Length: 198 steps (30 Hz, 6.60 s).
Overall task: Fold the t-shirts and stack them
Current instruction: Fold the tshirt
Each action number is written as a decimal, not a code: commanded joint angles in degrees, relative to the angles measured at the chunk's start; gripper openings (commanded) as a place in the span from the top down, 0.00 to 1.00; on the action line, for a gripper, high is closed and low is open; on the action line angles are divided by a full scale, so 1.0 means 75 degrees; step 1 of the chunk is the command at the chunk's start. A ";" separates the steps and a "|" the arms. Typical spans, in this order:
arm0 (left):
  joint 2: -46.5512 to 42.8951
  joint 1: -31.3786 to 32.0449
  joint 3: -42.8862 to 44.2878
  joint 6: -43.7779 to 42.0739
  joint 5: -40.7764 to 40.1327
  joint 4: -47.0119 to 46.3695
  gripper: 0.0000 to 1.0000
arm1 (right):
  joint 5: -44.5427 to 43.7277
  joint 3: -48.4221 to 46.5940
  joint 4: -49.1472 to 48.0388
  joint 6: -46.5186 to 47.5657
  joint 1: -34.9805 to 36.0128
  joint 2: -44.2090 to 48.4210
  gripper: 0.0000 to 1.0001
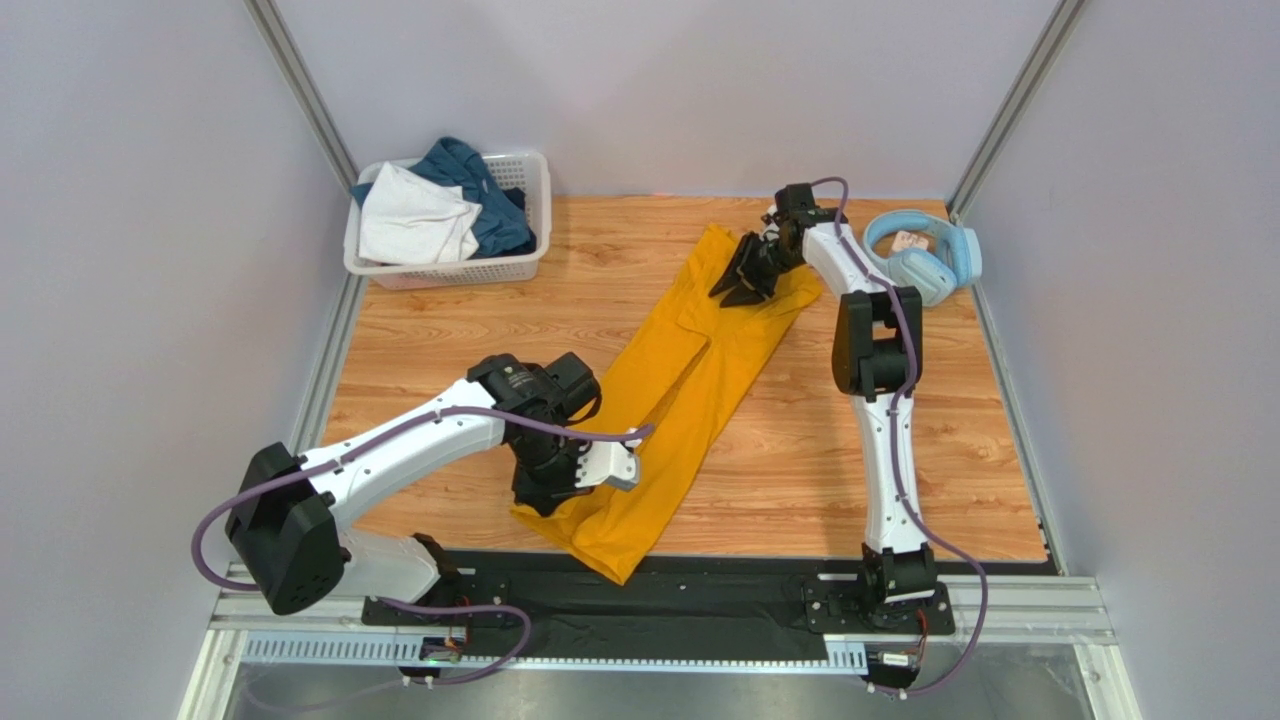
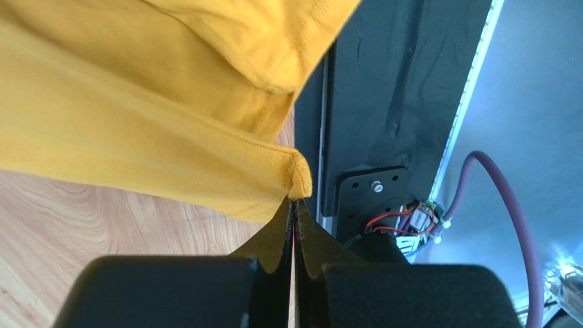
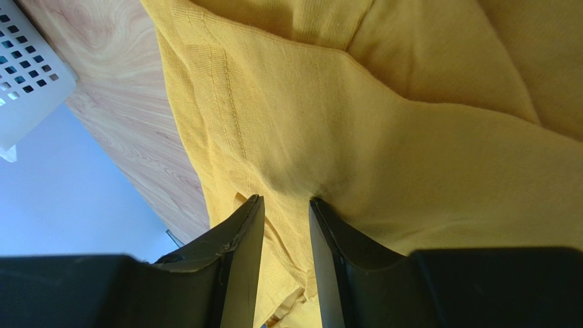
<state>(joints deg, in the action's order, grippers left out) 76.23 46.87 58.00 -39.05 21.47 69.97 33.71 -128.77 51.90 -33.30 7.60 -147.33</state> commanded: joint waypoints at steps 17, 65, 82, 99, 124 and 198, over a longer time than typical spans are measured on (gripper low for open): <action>0.1145 0.1274 0.1079 0.0378 0.1413 -0.0061 0.53 | -0.0500 -0.1521 0.0346 -0.0294 -0.0122 -0.1204 0.61; 0.3453 -0.2359 0.1911 0.0074 0.1285 -0.3037 0.49 | -0.5033 -0.0125 0.2302 0.1358 0.1120 0.0520 0.52; 0.4074 -0.2054 0.2368 -0.0044 0.1484 -0.2721 0.50 | -0.3161 -0.2657 0.1554 0.1499 -0.0684 -0.1451 0.49; 0.1047 -0.3448 0.2640 0.0729 0.2563 -0.1971 0.01 | -0.5117 0.4042 0.1086 0.0798 0.1751 0.5271 0.00; -0.0144 -0.3848 -0.0547 0.1023 0.2188 -0.2638 0.54 | -0.5704 0.8308 0.0043 -0.2251 0.7483 0.6963 0.00; -0.0449 -0.9121 -0.0163 0.1656 0.4121 -0.4080 0.45 | -0.8832 0.7583 -0.1541 0.1897 0.9416 0.3412 0.10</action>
<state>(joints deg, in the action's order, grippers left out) 72.51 -21.04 54.17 -26.83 50.30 39.40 -47.22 -77.62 36.27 -15.27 78.48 -117.34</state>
